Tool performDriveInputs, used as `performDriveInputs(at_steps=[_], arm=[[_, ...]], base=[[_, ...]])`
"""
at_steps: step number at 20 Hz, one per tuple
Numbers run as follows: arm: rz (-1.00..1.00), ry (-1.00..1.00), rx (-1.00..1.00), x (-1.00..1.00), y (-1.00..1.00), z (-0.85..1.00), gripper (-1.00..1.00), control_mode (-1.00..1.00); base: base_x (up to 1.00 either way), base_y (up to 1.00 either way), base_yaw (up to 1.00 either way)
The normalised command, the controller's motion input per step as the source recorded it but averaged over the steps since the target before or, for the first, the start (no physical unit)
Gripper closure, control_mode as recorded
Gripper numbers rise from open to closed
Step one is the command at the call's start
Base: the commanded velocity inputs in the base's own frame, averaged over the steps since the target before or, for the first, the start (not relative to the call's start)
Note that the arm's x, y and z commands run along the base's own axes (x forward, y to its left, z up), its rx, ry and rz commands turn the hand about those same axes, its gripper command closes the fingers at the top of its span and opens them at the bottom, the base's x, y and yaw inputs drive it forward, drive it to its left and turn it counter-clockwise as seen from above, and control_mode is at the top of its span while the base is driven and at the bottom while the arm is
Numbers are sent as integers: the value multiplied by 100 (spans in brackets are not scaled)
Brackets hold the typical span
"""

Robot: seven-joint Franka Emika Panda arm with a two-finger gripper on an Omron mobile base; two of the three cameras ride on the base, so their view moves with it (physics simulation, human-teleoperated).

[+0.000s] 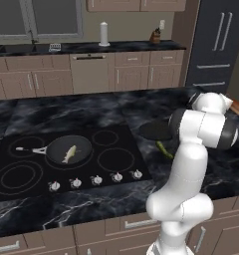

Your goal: Place both pans onto different burners. Then place the squash and the fish on different pans.

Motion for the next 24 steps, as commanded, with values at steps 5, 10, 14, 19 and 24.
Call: performDriveInputs(at_steps=[5,10,14,19,24], arm=[[32,0,2,-18,35,2,100,-100],[34,0,3,-7,38,1,100,-100],[27,0,0,-1,54,0,100,-100],[4,4,0,-7,78,0,100,-100],[-4,4,1,-23,72,-2,100,-100]], base=[[0,0,0],[0,0,0],[0,0,0],[0,0,0],[0,0,0]])
